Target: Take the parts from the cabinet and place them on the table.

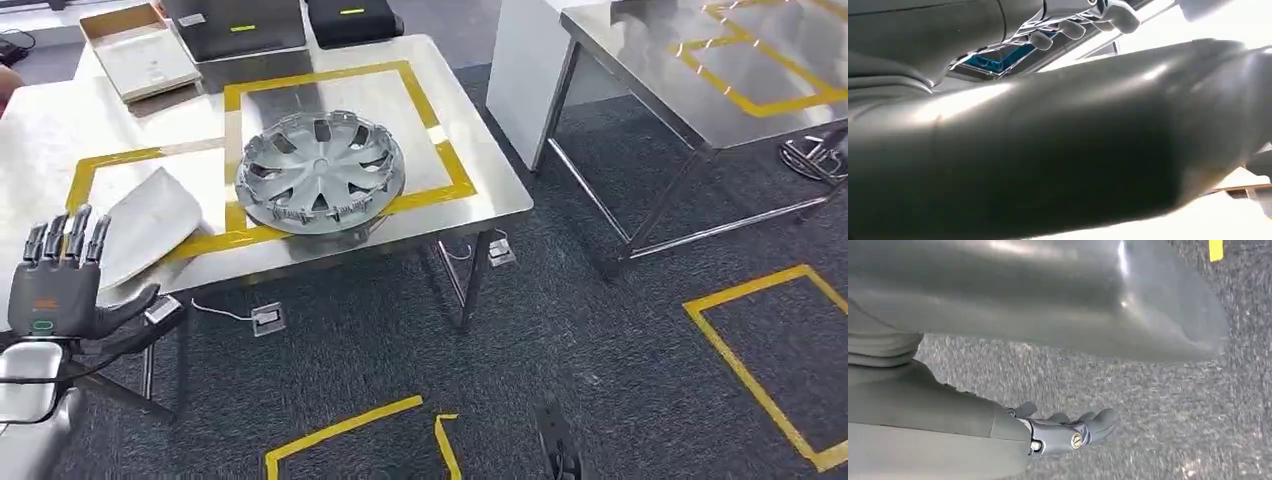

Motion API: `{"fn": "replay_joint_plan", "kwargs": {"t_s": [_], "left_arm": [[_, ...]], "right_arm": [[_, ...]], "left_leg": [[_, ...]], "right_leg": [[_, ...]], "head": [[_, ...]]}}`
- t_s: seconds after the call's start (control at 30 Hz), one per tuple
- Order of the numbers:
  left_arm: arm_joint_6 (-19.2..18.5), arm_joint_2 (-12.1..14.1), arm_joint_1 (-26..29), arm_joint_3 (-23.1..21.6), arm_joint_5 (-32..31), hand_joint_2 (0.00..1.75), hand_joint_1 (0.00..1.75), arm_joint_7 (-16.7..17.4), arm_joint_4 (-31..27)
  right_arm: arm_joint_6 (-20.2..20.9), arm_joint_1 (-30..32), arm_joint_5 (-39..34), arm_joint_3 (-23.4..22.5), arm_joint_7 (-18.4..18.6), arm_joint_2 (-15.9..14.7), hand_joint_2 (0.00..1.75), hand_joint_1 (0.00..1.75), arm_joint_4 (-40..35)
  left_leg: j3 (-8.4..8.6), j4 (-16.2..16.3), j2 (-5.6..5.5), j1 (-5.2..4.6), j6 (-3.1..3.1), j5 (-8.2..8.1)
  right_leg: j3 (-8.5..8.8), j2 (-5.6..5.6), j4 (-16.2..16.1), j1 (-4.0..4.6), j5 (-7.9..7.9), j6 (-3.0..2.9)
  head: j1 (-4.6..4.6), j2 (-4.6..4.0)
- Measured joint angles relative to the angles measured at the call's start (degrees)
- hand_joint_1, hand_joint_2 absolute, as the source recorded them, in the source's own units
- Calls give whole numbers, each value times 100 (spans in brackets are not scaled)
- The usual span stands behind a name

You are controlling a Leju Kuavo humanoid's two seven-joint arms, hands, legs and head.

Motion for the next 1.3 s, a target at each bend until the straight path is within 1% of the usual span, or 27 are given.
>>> {"fn": "replay_joint_plan", "kwargs": {"t_s": [0.03,0.07,0.17,0.23,0.3,0.33,0.37,0.43,0.47,0.5,0.53,0.57,0.67,0.7,0.73,0.8,0.83,0.87,0.9,0.97,1.0,1.03,1.07,1.17,1.2,1.23,1.3], "left_arm": [[0,9,-17,2,0,0,0,-13,7],[0,11,-25,4,0,0,0,-22,15],[0,11,-34,4,0,0,0,-35,33],[0,31,-47,4,2,0,0,-48,68],[0,33,-46,4,0,0,0,-70,94],[0,31,-38,4,0,0,0,-92,109],[0,31,-28,4,0,0,0,-98,125],[0,31,-5,4,2,0,0,-112,136],[0,33,1,9,9,0,0,-129,136],[0,33,0,19,17,0,0,-138,129],[0,28,2,39,22,0,0,-140,107],[2,33,29,55,26,0,0,-131,90],[0,48,139,116,42,0,0,-151,96],[0,48,157,144,53,0,0,-171,96],[0,48,191,177,76,0,0,-212,79],[0,50,251,236,92,0,0,-229,57],[0,50,284,258,72,0,0,-225,59],[0,52,323,284,41,0,0,-216,61],[0,59,364,304,15,0,0,-201,61],[0,63,427,330,4,0,0,-173,61],[0,74,442,337,4,0,0,-164,61],[0,91,461,345,4,0,0,-162,39],[0,116,470,376,4,0,0,-157,15],[0,122,482,378,7,0,0,-166,15],[0,133,510,380,4,0,0,-164,17],[0,153,528,385,4,0,0,-166,18],[0,160,532,402,4,0,0,-166,20]], "right_arm": [[24,-1,-17,-11,-33,-4,0,0,0],[33,0,-24,-17,-37,-4,0,0,0],[55,22,-63,-68,-44,-2,0,0,2],[57,18,-79,-98,-41,-2,0,0,2],[57,29,-79,-122,-41,0,0,0,2],[48,30,-74,-131,-33,0,0,0,2],[31,34,-63,-133,-15,-2,0,0,2],[-11,61,-41,-133,18,-2,0,0,2],[-26,74,-39,-135,33,-2,0,0,2],[-33,78,-31,-135,55,-2,0,0,2],[-41,96,-26,-138,57,0,0,0,2],[-44,106,-24,-138,57,0,0,0,2],[-42,164,-9,-138,59,-2,0,0,2],[-35,191,-11,-140,59,-2,0,0,2],[-22,217,-15,-140,63,0,0,0,4],[-9,223,-24,-140,59,0,0,0,7],[-2,221,-24,-140,59,0,0,0,7],[11,225,-24,-140,57,-2,0,0,7],[24,230,-24,-142,59,-4,0,0,7],[61,226,-13,-142,55,-4,0,0,7],[68,216,-9,-142,50,-4,0,0,7],[81,193,-9,-142,48,-4,0,0,7],[92,192,-9,-142,41,-4,0,0,7],[105,201,-9,-142,48,-4,0,0,9],[107,195,-7,-142,44,-2,0,0,11],[109,186,-7,-142,48,-2,0,0,11],[109,191,-9,-144,48,-4,0,0,11]], "left_leg": [[-12,0,5,-20,-41,38],[-3,-23,7,-11,-66,83],[-38,-95,1,-13,-171,253],[-184,189,-11,15,-241,-299],[-381,997,-10,40,-310,-972],[-428,1389,-9,48,-331,-1085],[-402,1614,-9,57,-346,-1001],[-83,1440,-9,66,-354,-566],[237,1081,-9,70,-350,-438],[654,576,-12,76,-345,-553],[1038,31,-14,45,-321,-863],[1034,-29,-37,19,-209,-895],[903,-87,-18,-4,-55,-748],[849,-98,13,22,3,-661],[780,-101,8,23,56,-581],[580,-95,5,16,78,-417],[470,-86,6,14,75,-337],[358,-74,6,13,66,-260],[247,-60,5,13,56,-187],[52,-26,5,20,20,-60],[-20,-8,4,20,-5,-2],[-64,9,7,16,-44,53],[-48,3,13,10,-78,89],[-29,-98,2,17,-203,274],[-63,-77,2,36,-228,237],[-129,65,-4,38,-261,-73],[-317,796,-4,51,-319,-804]], "right_leg": [[203,2,-364,18,-117,-6],[171,6,-314,24,-92,10],[60,-13,-384,-9,109,-74],[-72,-25,-391,-35,254,-130],[-253,-30,-389,-34,406,-144],[-358,-31,-383,-35,485,-140],[-466,-31,-379,-37,565,-131],[-668,-35,-363,-47,709,-99],[-767,-37,-345,-54,778,-76],[-820,-37,-305,-53,835,-45],[-872,-31,-292,-32,875,-4],[-862,-35,-313,-30,938,37],[-884,-23,-391,-53,1126,155],[-935,-12,-322,-91,980,185],[-1030,-13,-90,-84,583,216],[-1248,-12,726,-91,-123,259],[-1324,-12,1168,-87,-316,271],[-1323,-12,1449,-87,-306,272],[-1214,-12,1484,-89,-140,269],[-674,-12,928,-89,235,247],[-280,-10,441,-89,237,230],[99,6,-145,-86,-136,187],[177,18,-253,-43,-118,129],[72,11,-295,-26,8,-4],[32,-18,-347,-68,105,-60],[-45,-26,-358,-67,190,-98],[-204,-36,-355,-63,339,-131]], "head": [[-15,0],[-22,0],[-9,0],[-87,0],[-140,0],[-155,0],[-157,0],[-160,2],[-160,0],[-160,2],[-166,2],[-138,0],[-157,0],[-182,0],[-160,0],[-160,0],[-160,0],[-157,2],[-157,2],[-151,0],[-146,0],[-136,0],[-122,0],[-138,0],[-133,0],[-153,0],[-223,0]]}}
